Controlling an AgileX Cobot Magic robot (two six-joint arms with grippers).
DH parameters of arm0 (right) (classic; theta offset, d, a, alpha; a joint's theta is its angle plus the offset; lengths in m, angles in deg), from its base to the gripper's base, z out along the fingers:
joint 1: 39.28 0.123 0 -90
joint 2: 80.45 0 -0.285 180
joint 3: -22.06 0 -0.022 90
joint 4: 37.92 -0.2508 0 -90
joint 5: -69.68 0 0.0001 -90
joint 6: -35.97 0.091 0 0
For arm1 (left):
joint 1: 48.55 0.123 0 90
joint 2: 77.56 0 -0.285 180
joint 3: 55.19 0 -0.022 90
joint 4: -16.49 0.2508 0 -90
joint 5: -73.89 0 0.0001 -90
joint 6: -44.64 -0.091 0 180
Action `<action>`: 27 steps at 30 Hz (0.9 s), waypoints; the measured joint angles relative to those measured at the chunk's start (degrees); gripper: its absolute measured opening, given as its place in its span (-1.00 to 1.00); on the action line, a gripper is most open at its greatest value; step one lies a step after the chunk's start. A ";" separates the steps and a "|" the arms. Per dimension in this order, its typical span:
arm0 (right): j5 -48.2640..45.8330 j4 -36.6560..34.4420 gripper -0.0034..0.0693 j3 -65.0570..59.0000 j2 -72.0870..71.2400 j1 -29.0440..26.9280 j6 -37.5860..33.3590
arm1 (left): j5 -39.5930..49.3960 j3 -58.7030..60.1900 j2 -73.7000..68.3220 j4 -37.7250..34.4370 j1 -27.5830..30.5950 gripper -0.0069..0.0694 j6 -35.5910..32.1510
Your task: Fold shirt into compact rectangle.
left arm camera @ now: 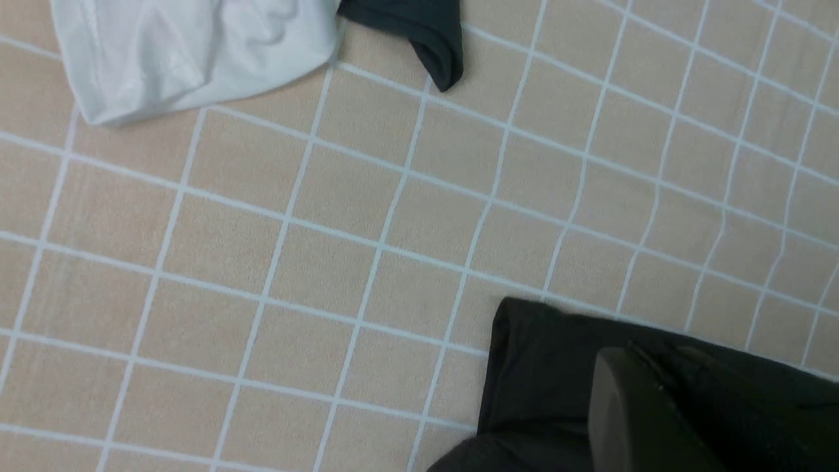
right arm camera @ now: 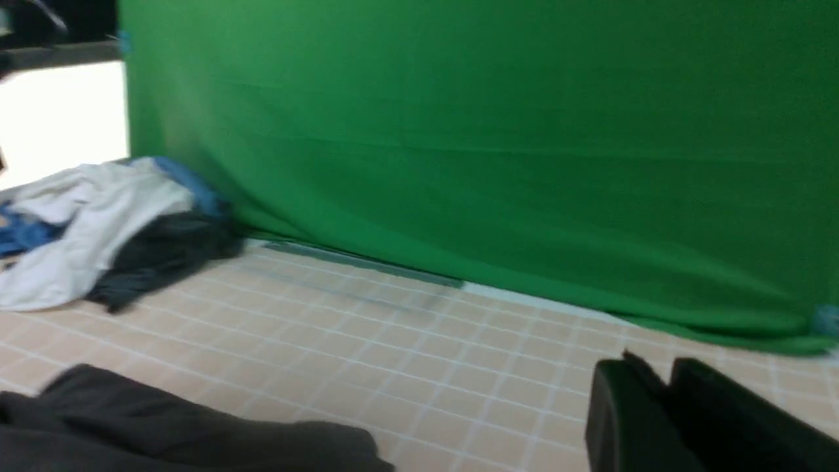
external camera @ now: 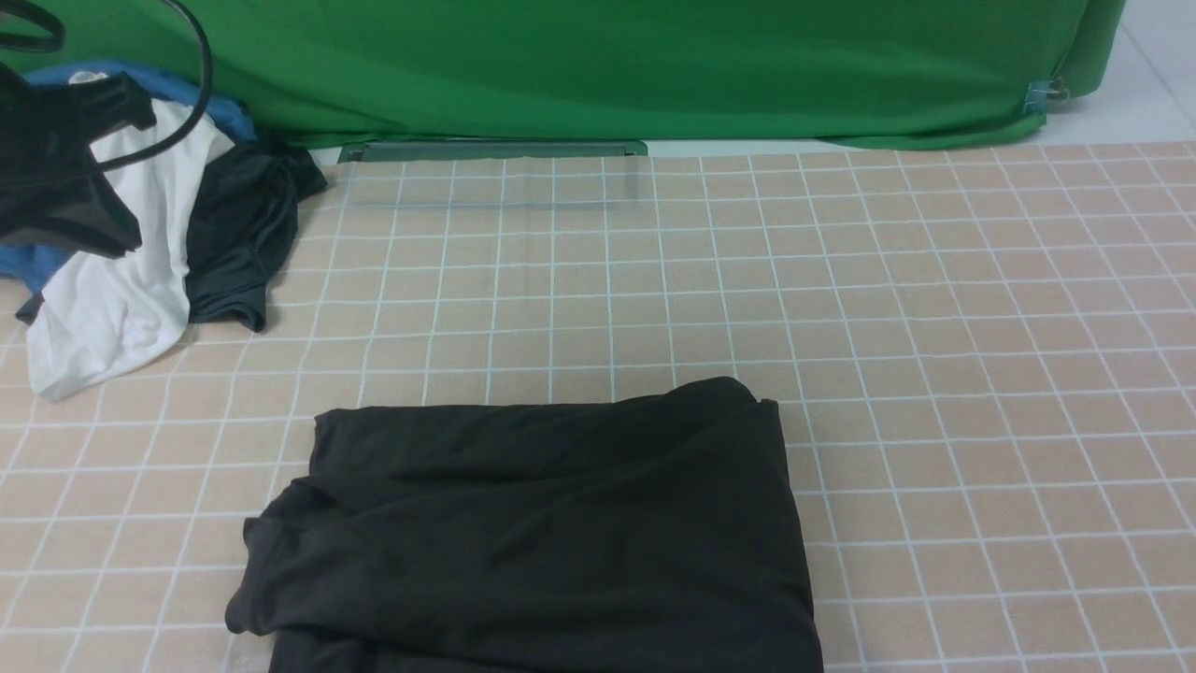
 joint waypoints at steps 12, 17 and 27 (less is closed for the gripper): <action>-3.64 -1.09 -0.51 -10.74 -10.62 -16.76 0.07 | -2.64 0.00 -0.05 -0.11 0.00 -0.78 -2.92; -4.33 -1.22 -0.49 -10.74 -10.69 -16.87 0.07 | -2.94 0.00 0.23 -0.11 0.00 -0.78 -5.24; -4.38 -1.26 -0.45 -10.74 -10.69 -11.31 0.07 | -6.12 0.00 7.29 -0.29 0.00 -0.78 -6.77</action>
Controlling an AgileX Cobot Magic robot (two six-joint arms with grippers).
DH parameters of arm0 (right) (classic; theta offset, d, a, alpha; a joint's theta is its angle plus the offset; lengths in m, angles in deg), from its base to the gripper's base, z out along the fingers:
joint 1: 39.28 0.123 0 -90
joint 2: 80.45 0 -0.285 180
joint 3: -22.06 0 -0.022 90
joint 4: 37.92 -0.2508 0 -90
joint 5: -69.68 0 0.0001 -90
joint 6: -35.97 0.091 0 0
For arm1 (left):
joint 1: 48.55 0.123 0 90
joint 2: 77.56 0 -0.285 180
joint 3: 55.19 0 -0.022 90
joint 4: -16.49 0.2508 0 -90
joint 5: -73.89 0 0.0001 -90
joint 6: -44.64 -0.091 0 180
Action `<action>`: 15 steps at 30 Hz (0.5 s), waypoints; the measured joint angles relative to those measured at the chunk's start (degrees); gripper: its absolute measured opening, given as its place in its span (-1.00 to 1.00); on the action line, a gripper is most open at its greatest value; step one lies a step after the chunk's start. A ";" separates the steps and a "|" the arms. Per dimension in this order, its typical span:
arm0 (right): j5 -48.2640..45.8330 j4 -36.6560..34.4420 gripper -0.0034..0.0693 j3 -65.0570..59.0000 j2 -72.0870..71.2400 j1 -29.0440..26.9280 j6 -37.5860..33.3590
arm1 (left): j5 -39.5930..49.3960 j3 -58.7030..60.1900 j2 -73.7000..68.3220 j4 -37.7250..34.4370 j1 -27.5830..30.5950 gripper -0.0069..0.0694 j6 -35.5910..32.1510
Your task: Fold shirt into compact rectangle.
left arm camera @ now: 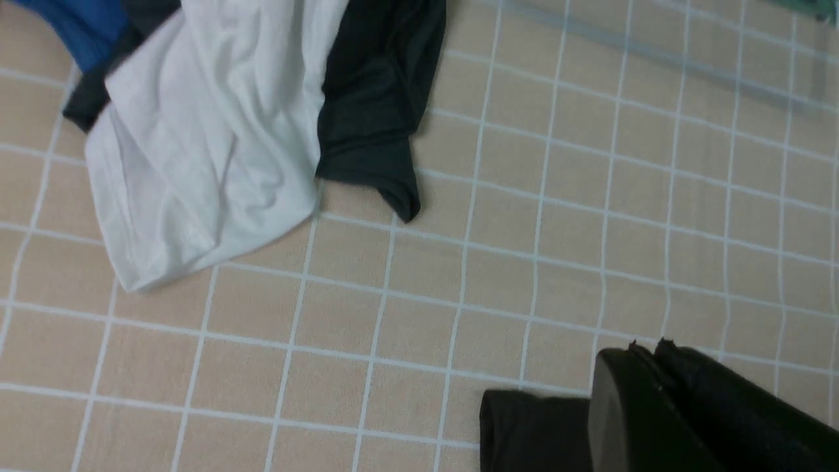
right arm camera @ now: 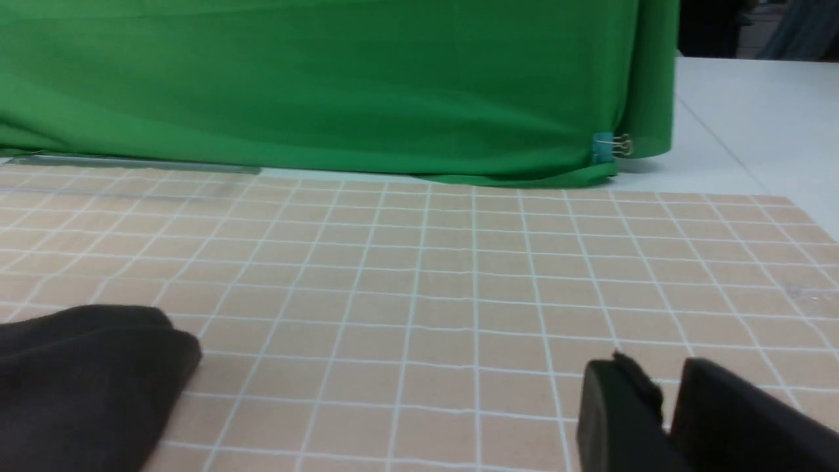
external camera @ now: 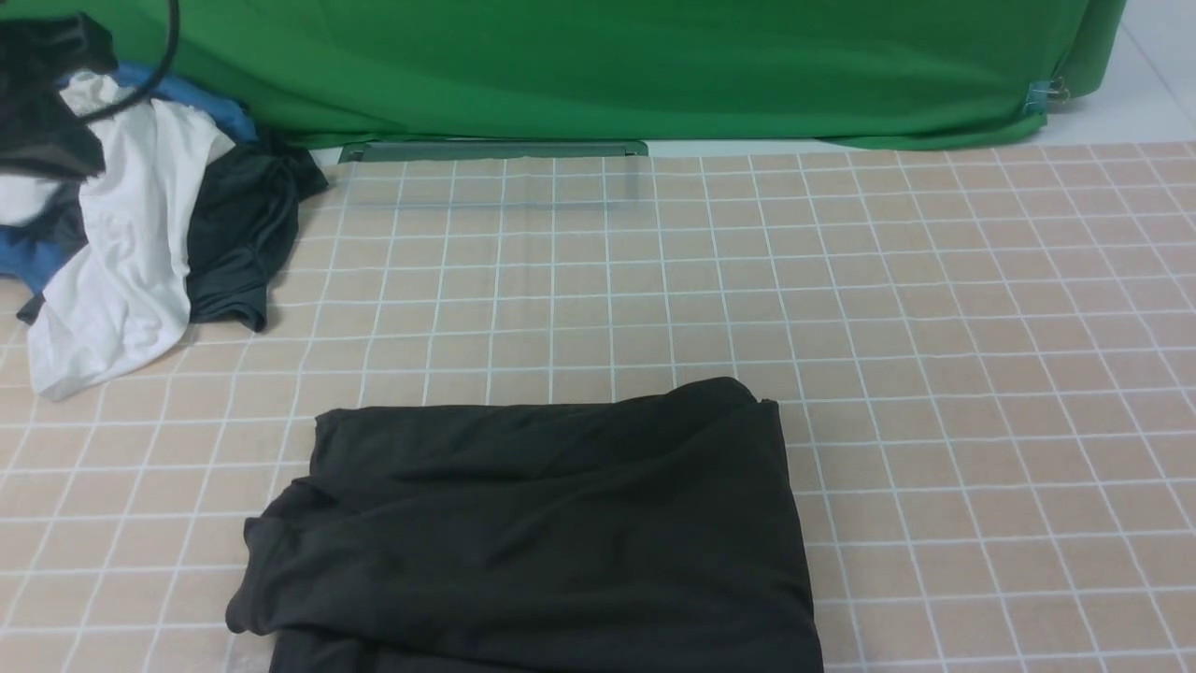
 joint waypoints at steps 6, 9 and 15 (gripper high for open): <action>0.00 0.00 -0.41 0.00 0.00 1.11 0.00 | 0.27 0.00 5.17 -0.83 0.00 -0.78 -0.11; 0.00 0.00 -0.38 0.00 0.00 1.11 0.00 | 3.86 0.00 8.95 -0.88 0.00 -0.78 -0.08; 0.00 0.00 -0.34 0.00 0.00 1.11 0.00 | 8.55 0.35 13.41 -0.88 0.00 -0.78 -0.15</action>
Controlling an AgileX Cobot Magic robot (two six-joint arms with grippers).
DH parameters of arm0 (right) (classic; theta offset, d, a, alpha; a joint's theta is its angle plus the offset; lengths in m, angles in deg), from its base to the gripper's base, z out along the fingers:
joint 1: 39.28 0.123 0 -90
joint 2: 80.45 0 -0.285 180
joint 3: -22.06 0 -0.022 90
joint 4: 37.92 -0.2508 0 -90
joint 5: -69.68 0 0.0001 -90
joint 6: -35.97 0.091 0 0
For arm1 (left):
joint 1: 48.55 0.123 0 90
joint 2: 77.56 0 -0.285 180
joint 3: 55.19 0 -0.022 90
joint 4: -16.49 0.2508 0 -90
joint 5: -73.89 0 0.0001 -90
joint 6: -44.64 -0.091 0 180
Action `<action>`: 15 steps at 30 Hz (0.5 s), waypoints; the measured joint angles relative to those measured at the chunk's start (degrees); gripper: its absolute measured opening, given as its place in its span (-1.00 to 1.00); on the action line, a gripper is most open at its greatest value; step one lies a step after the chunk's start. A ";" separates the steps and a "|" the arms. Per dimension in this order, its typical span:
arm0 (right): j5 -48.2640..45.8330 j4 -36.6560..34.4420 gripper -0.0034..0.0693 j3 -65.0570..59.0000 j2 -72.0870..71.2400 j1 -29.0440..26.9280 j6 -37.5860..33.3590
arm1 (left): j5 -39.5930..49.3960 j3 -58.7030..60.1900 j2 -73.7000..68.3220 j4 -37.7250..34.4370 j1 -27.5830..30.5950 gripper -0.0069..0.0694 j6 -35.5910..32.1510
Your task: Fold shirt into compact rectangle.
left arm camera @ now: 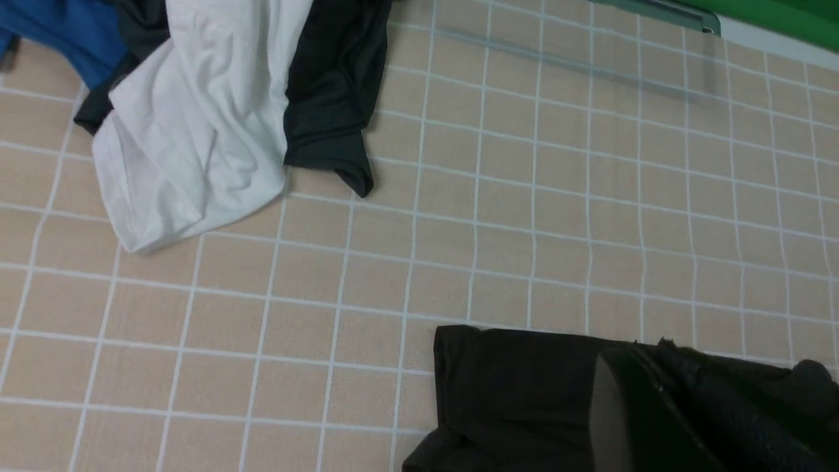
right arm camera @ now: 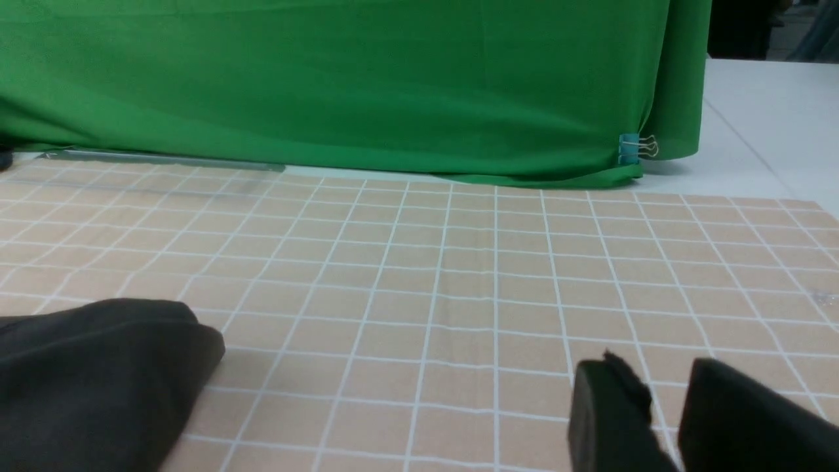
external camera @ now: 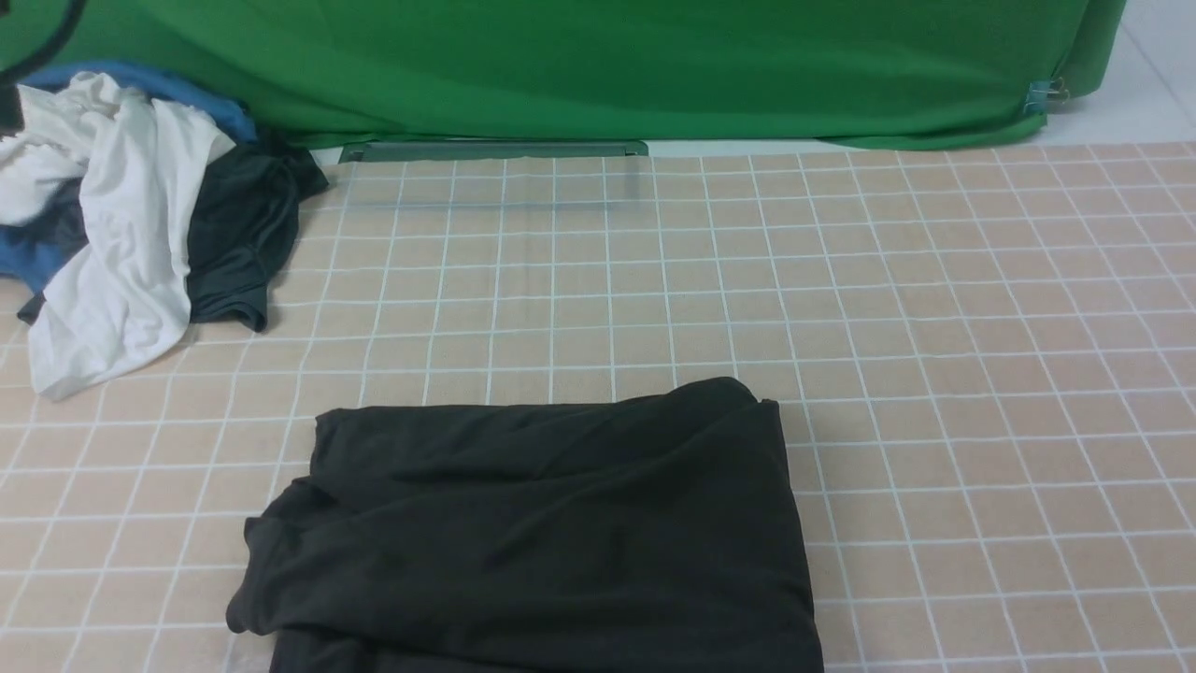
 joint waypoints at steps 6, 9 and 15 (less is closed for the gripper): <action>-0.32 0.00 -0.28 0.00 0.00 0.00 0.00 | -3.10 1.97 1.84 0.00 0.00 -0.78 0.00; -2.16 0.05 -0.26 0.00 0.00 0.00 -1.69 | -3.86 2.16 1.84 0.00 0.00 -0.78 -0.04; -4.30 0.01 -0.26 0.00 0.00 0.00 -5.30 | -4.35 2.45 1.78 0.00 0.00 -0.78 -0.04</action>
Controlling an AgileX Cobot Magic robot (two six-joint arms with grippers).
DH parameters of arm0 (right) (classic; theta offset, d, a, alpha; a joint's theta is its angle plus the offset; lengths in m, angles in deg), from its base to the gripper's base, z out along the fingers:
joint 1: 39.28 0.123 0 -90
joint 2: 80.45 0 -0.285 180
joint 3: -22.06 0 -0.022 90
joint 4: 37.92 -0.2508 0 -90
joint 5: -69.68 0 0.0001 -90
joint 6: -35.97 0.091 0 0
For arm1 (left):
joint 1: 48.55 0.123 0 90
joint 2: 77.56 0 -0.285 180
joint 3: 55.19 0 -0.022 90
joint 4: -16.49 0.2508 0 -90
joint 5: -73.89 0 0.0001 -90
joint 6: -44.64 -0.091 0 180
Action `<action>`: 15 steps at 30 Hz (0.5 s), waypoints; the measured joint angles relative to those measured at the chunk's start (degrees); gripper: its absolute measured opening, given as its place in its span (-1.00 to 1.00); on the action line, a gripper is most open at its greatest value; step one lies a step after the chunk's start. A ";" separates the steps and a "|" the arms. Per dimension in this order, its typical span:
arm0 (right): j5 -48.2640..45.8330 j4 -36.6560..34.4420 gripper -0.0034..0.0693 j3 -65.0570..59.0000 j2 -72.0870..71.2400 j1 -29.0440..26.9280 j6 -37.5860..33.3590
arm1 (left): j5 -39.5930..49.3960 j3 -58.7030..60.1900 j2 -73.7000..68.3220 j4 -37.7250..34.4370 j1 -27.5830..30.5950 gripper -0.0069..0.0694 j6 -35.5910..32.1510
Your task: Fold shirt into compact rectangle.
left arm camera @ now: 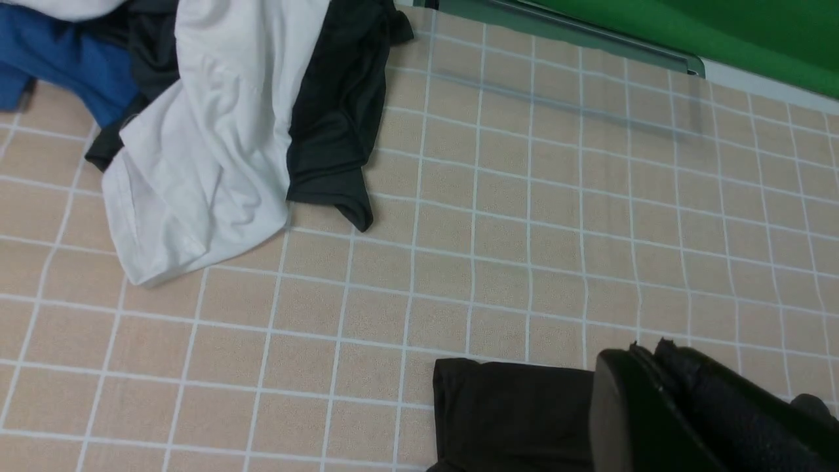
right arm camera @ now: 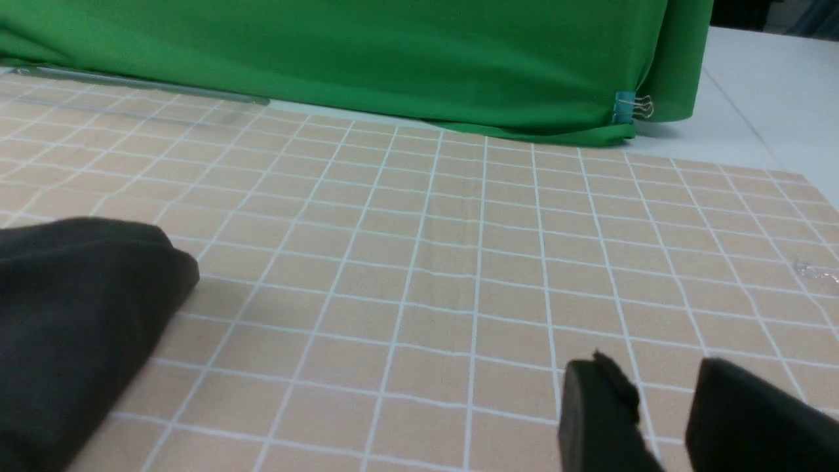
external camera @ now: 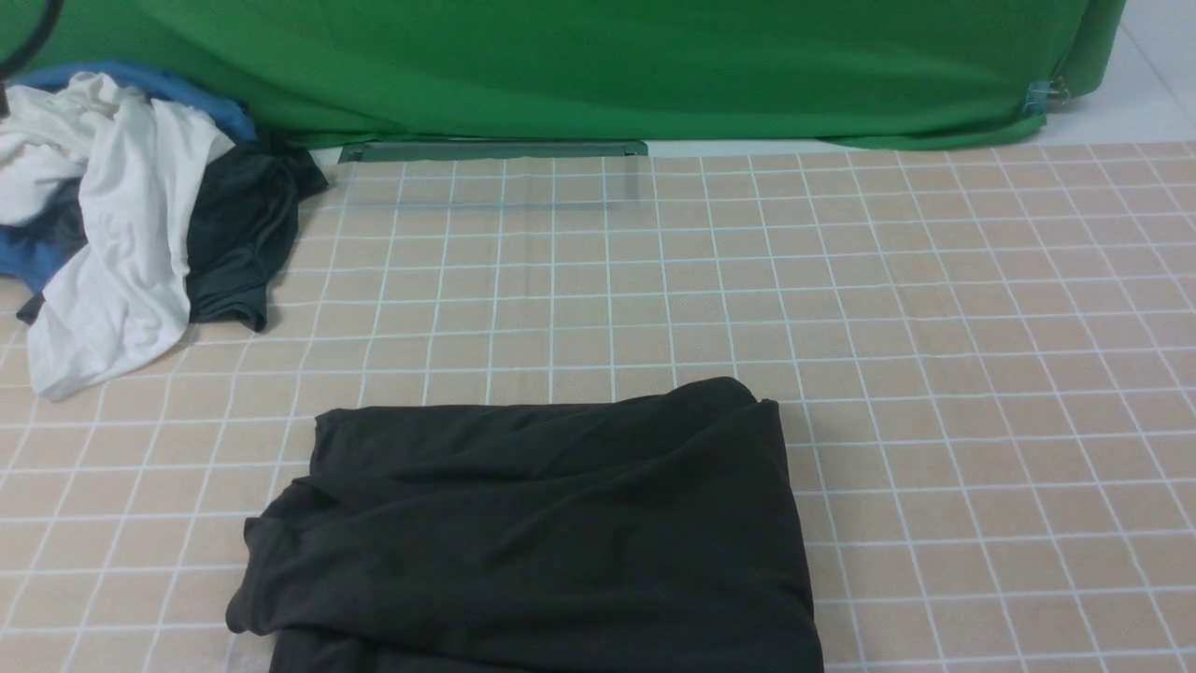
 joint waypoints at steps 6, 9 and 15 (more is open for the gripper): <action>0.01 0.00 -0.26 0.00 0.00 0.00 -3.62 | -1.25 0.04 0.00 -0.13 0.00 -0.78 0.00; 0.06 0.00 -0.25 0.00 0.00 0.00 -3.62 | -1.25 0.04 0.00 -0.49 0.00 -0.78 -0.77; 0.31 0.00 -0.25 0.00 0.00 -2.01 -3.62 | -3.44 2.18 0.25 -5.77 0.00 -0.78 -2.27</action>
